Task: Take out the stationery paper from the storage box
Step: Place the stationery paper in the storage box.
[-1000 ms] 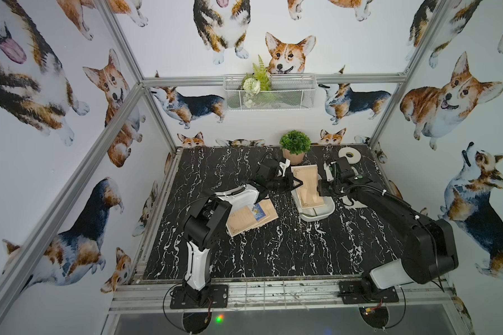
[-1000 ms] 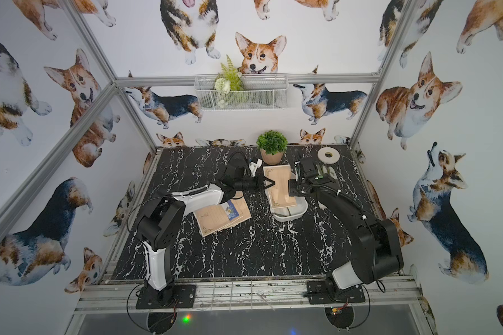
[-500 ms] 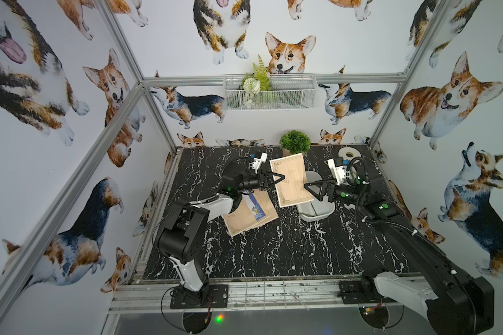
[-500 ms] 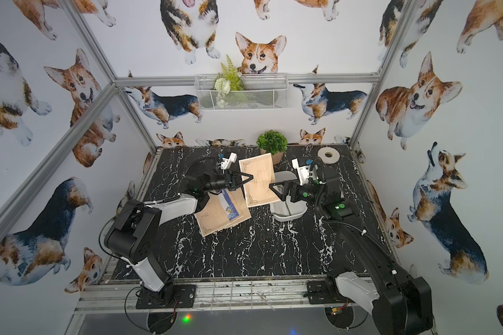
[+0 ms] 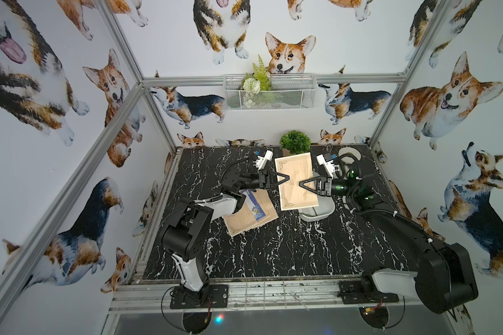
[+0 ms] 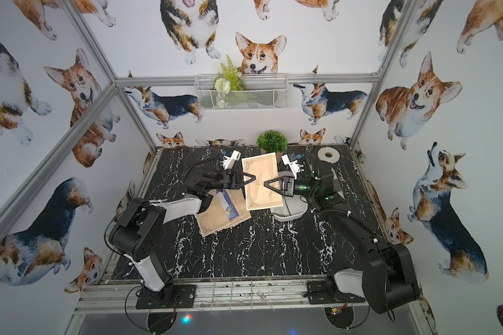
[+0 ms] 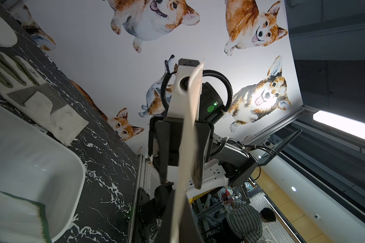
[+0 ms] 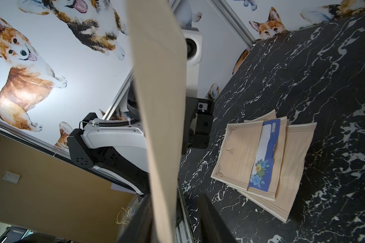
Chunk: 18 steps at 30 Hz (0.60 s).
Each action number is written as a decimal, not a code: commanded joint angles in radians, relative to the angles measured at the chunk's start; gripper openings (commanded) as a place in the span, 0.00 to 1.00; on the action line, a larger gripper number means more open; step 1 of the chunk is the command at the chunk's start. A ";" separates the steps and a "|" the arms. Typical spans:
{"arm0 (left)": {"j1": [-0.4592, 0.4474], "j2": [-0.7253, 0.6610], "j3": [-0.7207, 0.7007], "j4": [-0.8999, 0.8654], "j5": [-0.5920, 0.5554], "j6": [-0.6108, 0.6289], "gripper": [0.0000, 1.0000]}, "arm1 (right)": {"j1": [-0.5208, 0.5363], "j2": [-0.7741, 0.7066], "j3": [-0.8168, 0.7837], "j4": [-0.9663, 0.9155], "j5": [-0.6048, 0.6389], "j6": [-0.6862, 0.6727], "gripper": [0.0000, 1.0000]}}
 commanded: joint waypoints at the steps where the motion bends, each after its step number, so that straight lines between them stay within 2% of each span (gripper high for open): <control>1: 0.002 0.004 0.000 0.062 0.024 -0.071 0.00 | 0.001 -0.031 0.013 -0.110 0.004 -0.095 0.00; 3: 0.003 0.004 0.001 0.062 0.027 -0.073 0.00 | 0.001 -0.049 0.011 -0.131 0.015 -0.105 0.00; 4: 0.002 0.004 0.001 0.062 0.028 -0.073 0.00 | 0.001 -0.054 0.014 -0.146 0.025 -0.112 0.06; 5: 0.003 0.004 0.000 0.062 0.028 -0.072 0.00 | 0.001 -0.061 0.018 -0.169 0.037 -0.122 0.50; 6: 0.004 0.004 -0.002 0.062 0.028 -0.072 0.00 | 0.001 -0.064 0.022 -0.181 0.038 -0.131 0.58; 7: 0.005 0.004 -0.002 0.062 0.028 -0.073 0.00 | 0.001 -0.065 0.029 -0.201 0.042 -0.143 0.37; 8: 0.005 0.002 -0.002 0.062 0.028 -0.072 0.00 | 0.001 -0.066 0.035 -0.221 0.044 -0.159 0.00; 12: 0.010 -0.009 -0.007 0.062 0.030 -0.076 0.00 | 0.001 -0.068 0.044 -0.257 0.056 -0.175 0.00; 13: 0.010 -0.013 -0.008 0.062 0.030 -0.076 0.00 | 0.001 -0.068 0.044 -0.267 0.060 -0.178 0.21; 14: 0.011 -0.019 -0.008 0.062 0.031 -0.076 0.00 | 0.001 -0.066 0.047 -0.268 0.049 -0.182 0.07; 15: 0.015 -0.022 -0.010 0.062 0.031 -0.076 0.00 | 0.001 -0.065 0.050 -0.281 0.048 -0.187 0.00; 18: 0.020 -0.035 -0.013 0.062 0.031 -0.081 0.00 | 0.004 -0.076 0.044 -0.302 0.062 -0.198 0.00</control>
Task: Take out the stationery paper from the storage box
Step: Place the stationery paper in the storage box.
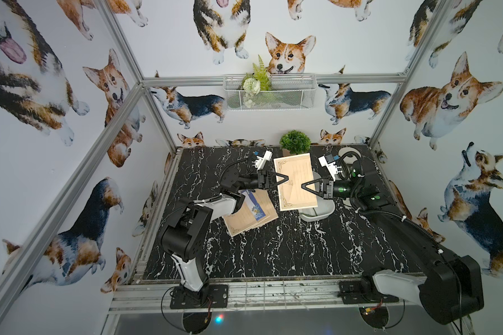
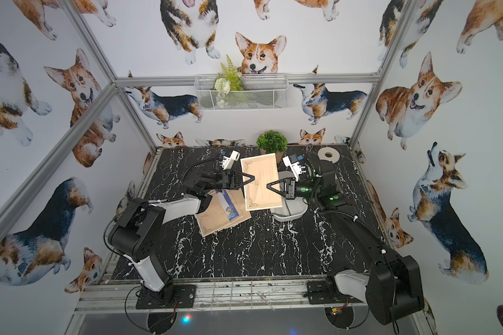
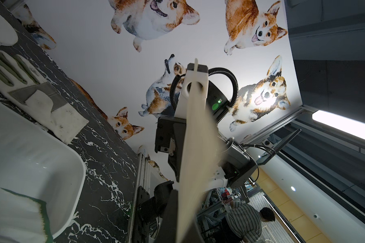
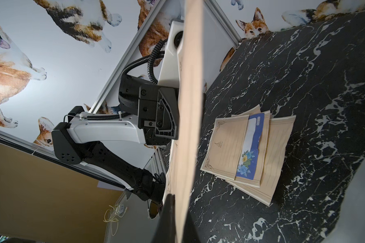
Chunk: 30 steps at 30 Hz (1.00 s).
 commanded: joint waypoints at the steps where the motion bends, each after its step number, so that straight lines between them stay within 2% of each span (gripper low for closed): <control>1: 0.011 -0.022 -0.004 0.053 0.023 -0.073 0.00 | 0.003 -0.012 0.006 -0.054 0.014 -0.030 0.11; 2: 0.013 -0.025 -0.005 0.053 0.023 -0.073 0.00 | 0.003 -0.014 0.007 -0.061 0.010 -0.033 0.40; 3: 0.015 -0.031 -0.006 0.053 0.023 -0.073 0.00 | 0.003 -0.015 0.007 -0.062 0.001 -0.034 0.55; 4: 0.016 -0.035 -0.005 0.053 0.027 -0.075 0.00 | 0.003 -0.018 0.009 -0.073 0.005 -0.042 0.25; 5: 0.015 -0.038 -0.005 0.053 0.029 -0.075 0.00 | 0.004 -0.021 0.012 -0.093 0.014 -0.052 0.00; 9: 0.018 -0.047 -0.003 0.053 0.032 -0.079 0.00 | 0.006 -0.036 0.012 -0.110 0.039 -0.062 0.00; 10: 0.020 -0.051 -0.002 0.053 0.032 -0.079 0.00 | 0.006 -0.040 0.012 -0.110 0.034 -0.063 0.03; 14: 0.024 -0.059 -0.003 0.053 0.037 -0.086 0.00 | 0.011 -0.056 0.016 -0.120 0.016 -0.078 0.00; 16: 0.031 -0.065 -0.004 0.053 0.040 -0.087 0.00 | 0.011 -0.066 0.022 -0.145 0.051 -0.081 0.00; 18: 0.038 -0.069 -0.001 0.044 0.046 -0.086 0.00 | 0.011 -0.066 0.026 -0.166 0.070 -0.092 0.41; 19: 0.040 -0.071 0.007 0.029 0.051 -0.081 0.00 | 0.011 -0.066 0.027 -0.173 0.075 -0.095 0.54; 20: 0.045 -0.074 0.014 0.014 0.055 -0.073 0.00 | 0.011 -0.091 0.031 -0.186 0.085 -0.101 0.61; 22: 0.057 -0.089 0.032 -0.026 0.057 -0.049 0.00 | 0.011 -0.091 0.040 -0.212 0.096 -0.116 0.70; 24: 0.072 -0.102 0.059 -0.091 0.064 -0.006 0.00 | 0.011 -0.085 0.057 -0.257 0.120 -0.142 0.72; 27: 0.118 -0.131 0.128 -0.342 0.065 0.160 0.00 | 0.011 -0.083 0.073 -0.318 0.172 -0.181 0.73; 30: 0.177 -0.165 0.220 -0.785 0.002 0.436 0.00 | 0.011 -0.086 0.080 -0.357 0.222 -0.206 0.74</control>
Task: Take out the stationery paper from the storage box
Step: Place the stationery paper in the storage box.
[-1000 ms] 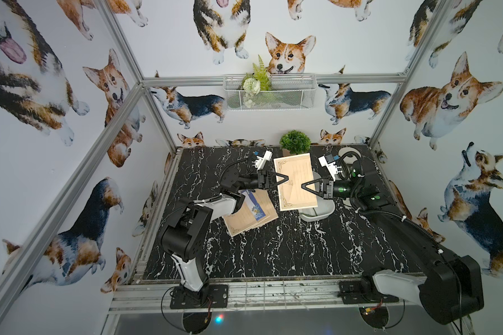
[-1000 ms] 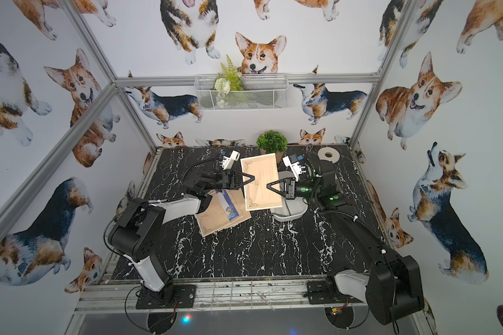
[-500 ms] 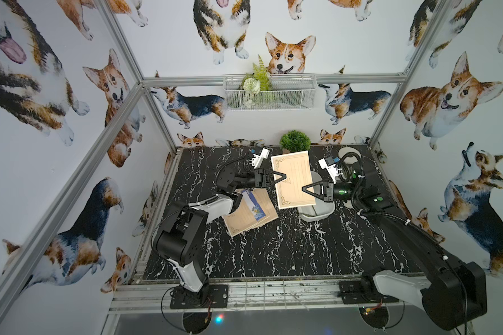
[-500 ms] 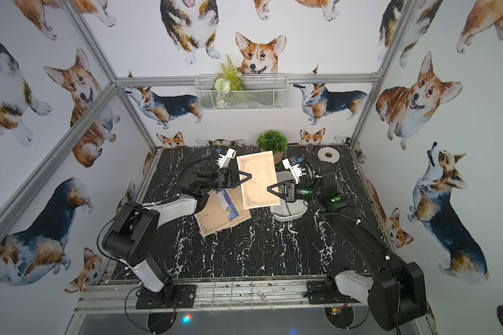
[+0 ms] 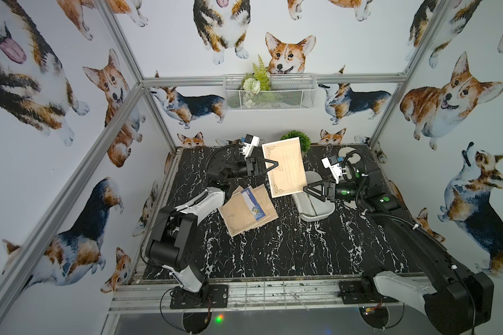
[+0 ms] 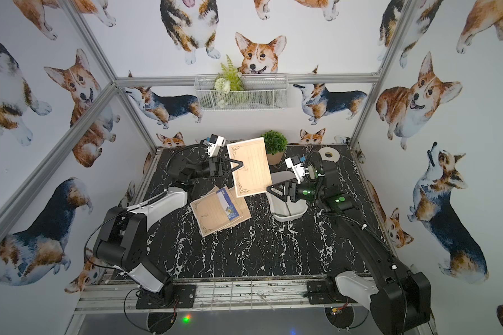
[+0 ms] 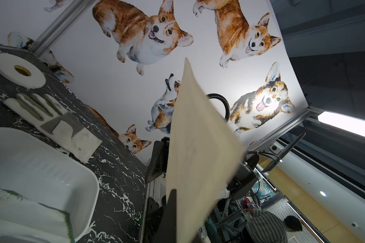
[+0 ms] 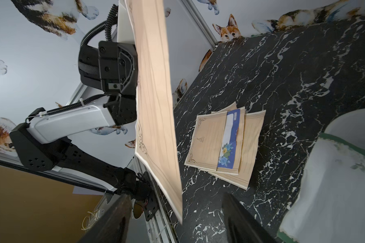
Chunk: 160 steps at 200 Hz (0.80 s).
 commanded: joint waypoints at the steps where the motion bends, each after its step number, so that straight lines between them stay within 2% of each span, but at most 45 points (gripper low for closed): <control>1: 0.057 -0.050 0.112 -0.626 -0.081 0.390 0.00 | 0.002 -0.002 0.016 -0.090 0.090 -0.067 0.74; 14: 0.068 -0.081 0.184 -0.999 -0.223 0.629 0.00 | 0.002 -0.002 0.026 -0.130 0.174 -0.089 0.74; 21: 0.066 -0.093 0.224 -1.184 -0.343 0.745 0.00 | 0.003 0.001 0.033 -0.165 0.244 -0.101 0.74; 34: 0.059 -0.112 0.239 -1.344 -0.480 0.842 0.00 | 0.003 0.033 0.054 -0.232 0.372 -0.126 0.74; 51: 0.081 -0.144 0.145 -1.327 -0.538 0.812 0.00 | 0.007 0.117 0.104 -0.328 0.454 -0.166 0.75; 71: 0.112 -0.176 -0.020 -1.228 -0.537 0.735 0.00 | 0.030 0.197 0.140 -0.389 0.559 -0.183 0.75; 88: 0.125 -0.187 -0.117 -1.211 -0.551 0.733 0.00 | 0.056 0.256 0.154 -0.403 0.650 -0.196 0.75; 123: 0.136 -0.211 -0.184 -1.269 -0.605 0.775 0.00 | 0.100 0.340 0.167 -0.386 0.709 -0.204 0.75; 160: 0.137 -0.209 -0.207 -1.327 -0.678 0.766 0.00 | 0.180 0.410 0.206 -0.411 0.784 -0.232 0.75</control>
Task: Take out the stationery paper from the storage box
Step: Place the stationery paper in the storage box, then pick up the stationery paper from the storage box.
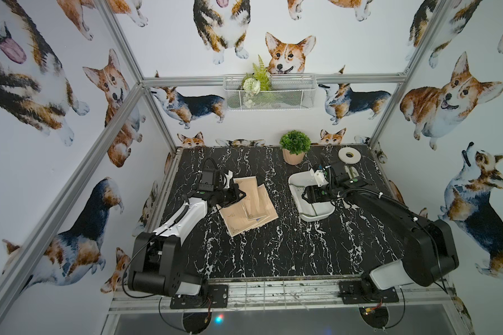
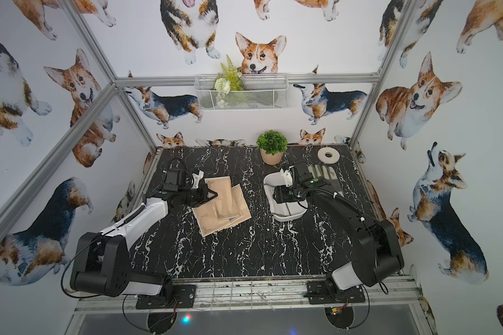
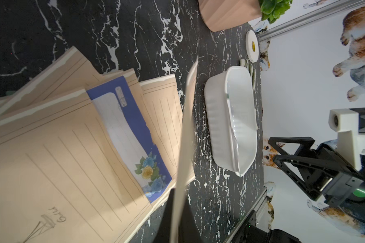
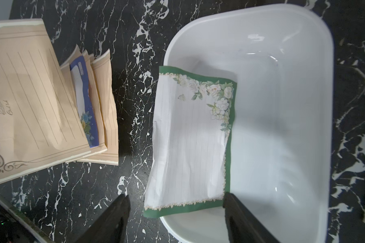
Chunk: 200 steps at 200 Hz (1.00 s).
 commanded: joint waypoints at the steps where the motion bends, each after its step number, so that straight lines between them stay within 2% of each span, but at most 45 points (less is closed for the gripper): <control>1: 0.003 -0.001 -0.012 -0.061 -0.077 0.018 0.00 | 0.037 0.031 0.026 -0.031 0.084 -0.035 0.75; 19: 0.003 -0.002 -0.009 -0.133 -0.180 0.019 0.00 | 0.066 0.041 0.025 -0.033 0.121 -0.037 0.75; 53: 0.009 -0.001 -0.015 -0.192 -0.291 0.006 0.00 | 0.066 0.035 0.000 -0.014 0.133 -0.029 0.75; 71: 0.009 0.002 -0.018 -0.220 -0.356 -0.005 0.27 | 0.066 0.032 -0.003 -0.013 0.142 -0.029 0.75; 80: 0.009 -0.004 -0.020 -0.233 -0.391 -0.012 0.45 | 0.066 0.028 -0.005 -0.008 0.151 -0.028 0.75; 88: 0.009 -0.016 -0.018 -0.249 -0.433 -0.017 0.56 | 0.066 0.025 -0.006 -0.006 0.163 -0.029 0.75; 116: 0.005 -0.131 -0.013 -0.294 -0.595 -0.038 0.76 | 0.064 0.017 -0.007 0.000 0.237 -0.024 0.74; 133: -0.003 -0.242 -0.026 -0.283 -0.658 -0.054 0.85 | 0.056 0.017 -0.011 0.014 0.254 -0.010 0.68; 143: -0.008 -0.294 -0.021 -0.295 -0.701 -0.055 0.85 | 0.043 0.019 -0.014 0.028 0.246 0.005 0.64; 155: -0.011 -0.336 -0.009 -0.314 -0.726 -0.054 0.84 | 0.018 0.028 -0.016 0.044 0.226 0.034 0.48; 162: -0.011 -0.348 -0.001 -0.309 -0.708 -0.048 0.82 | 0.002 0.035 -0.017 0.053 0.204 0.045 0.43; 179: -0.015 -0.335 0.014 -0.265 -0.579 -0.053 0.72 | -0.044 0.071 0.003 0.053 0.152 0.082 0.23; 189: -0.030 -0.308 0.011 -0.207 -0.488 -0.069 0.66 | -0.054 0.095 0.018 0.053 0.146 0.081 0.18; 200: -0.069 -0.267 0.013 -0.147 -0.428 -0.088 0.65 | -0.054 0.130 0.044 0.045 0.157 0.074 0.10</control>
